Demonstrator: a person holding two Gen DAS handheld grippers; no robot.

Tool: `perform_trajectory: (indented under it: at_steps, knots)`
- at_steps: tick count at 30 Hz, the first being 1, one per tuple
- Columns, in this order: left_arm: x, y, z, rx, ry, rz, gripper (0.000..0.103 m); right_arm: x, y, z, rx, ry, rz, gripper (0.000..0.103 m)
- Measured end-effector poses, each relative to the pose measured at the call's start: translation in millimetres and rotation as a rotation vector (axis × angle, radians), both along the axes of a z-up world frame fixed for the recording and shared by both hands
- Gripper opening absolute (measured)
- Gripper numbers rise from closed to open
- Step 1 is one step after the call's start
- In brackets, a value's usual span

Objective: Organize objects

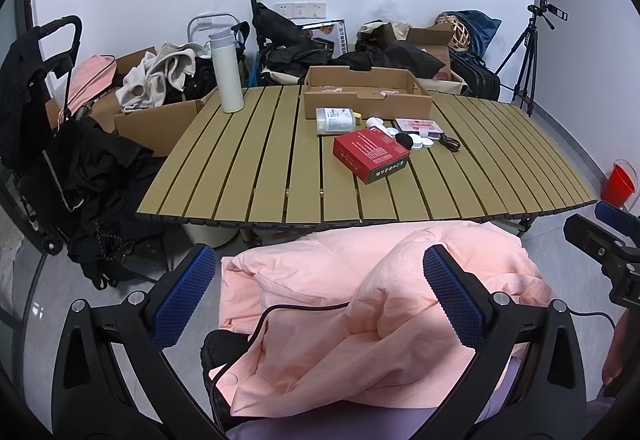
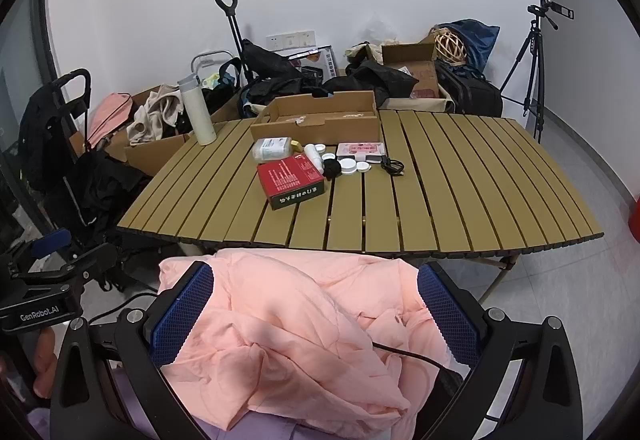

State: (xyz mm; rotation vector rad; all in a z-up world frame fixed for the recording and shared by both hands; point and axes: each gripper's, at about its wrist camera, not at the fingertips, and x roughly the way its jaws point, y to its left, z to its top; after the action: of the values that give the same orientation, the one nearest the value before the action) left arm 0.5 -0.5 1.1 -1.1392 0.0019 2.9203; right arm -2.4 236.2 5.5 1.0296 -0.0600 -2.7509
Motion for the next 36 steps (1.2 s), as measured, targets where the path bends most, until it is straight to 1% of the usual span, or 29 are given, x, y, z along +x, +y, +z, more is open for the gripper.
perform_trajectory:
  at_steps: [18,36]
  knots:
    - [-1.3,-0.4,-0.5,-0.011,-0.005,0.003,0.103,-1.3,5.4,2.4,-0.016,-0.004,-0.014,0.103]
    - [0.1,-2.8,-2.9,-0.013,-0.01,0.004,0.103,-2.7,5.9,0.6,-0.004,-0.006,-0.015,0.103]
